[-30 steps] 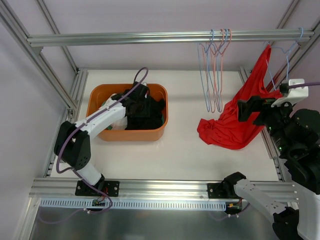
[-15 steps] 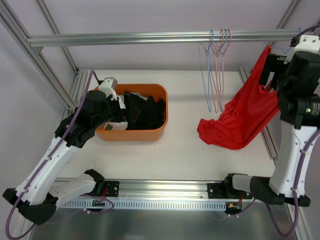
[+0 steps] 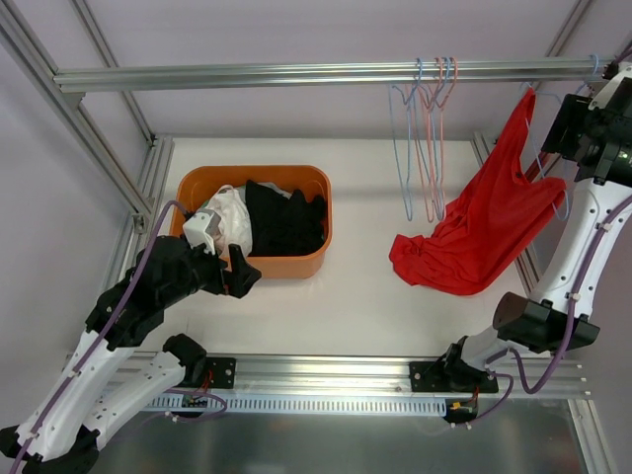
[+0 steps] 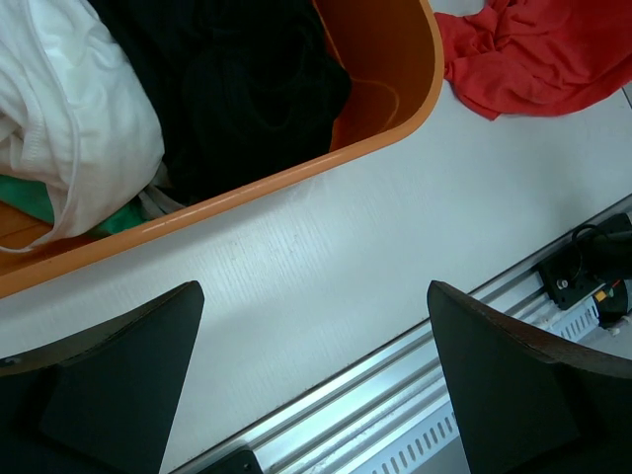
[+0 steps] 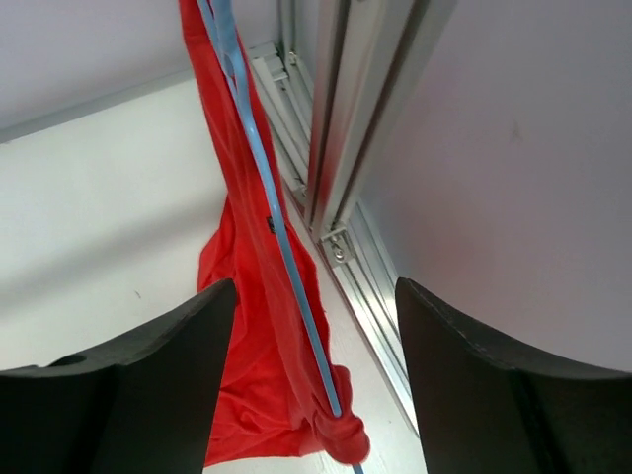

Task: Remove the tank top from the hanger

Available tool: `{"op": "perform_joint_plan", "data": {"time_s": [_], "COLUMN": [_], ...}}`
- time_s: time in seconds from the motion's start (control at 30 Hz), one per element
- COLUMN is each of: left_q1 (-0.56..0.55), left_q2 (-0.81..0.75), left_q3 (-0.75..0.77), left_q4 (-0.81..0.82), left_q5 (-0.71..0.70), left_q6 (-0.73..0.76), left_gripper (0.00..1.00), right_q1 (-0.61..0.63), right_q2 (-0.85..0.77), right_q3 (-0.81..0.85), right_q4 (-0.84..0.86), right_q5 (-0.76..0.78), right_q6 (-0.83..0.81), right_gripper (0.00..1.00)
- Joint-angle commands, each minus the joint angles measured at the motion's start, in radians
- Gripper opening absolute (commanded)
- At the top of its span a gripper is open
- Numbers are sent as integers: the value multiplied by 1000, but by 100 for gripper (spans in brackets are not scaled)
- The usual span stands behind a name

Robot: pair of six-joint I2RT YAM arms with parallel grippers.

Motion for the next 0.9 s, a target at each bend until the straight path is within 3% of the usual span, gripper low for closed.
{"op": "perform_joint_plan", "data": {"time_s": [0.0,0.37,0.53,0.6,0.63,0.87], "left_q1": [-7,-5,-5,-7,-5,-5], "left_q2": [4,11,7,11,11,24], "left_q3": [-11,-14,-17,-17,-16,-17], "left_q4": [20,29,31,31,32,34], "left_q5": [-4,61,65,65,65,68], "left_q6": [24,42,45,45,45,45], "left_gripper": [99,99,99,99,99,99], "right_q1": [-28,-28,-21,-17,-16,22], "right_q2": [20,11,-6,-11,-15,-69], "right_q3": [34,-55,-79,-81,-82,-108], "right_q4": [58,106,143,143,144,189], "right_q5": [-178,-331,-325,-328,-327,-378], "right_q6": [-3,12,21,20,20,23], "right_gripper": [68,31,25,19,11,0]}}
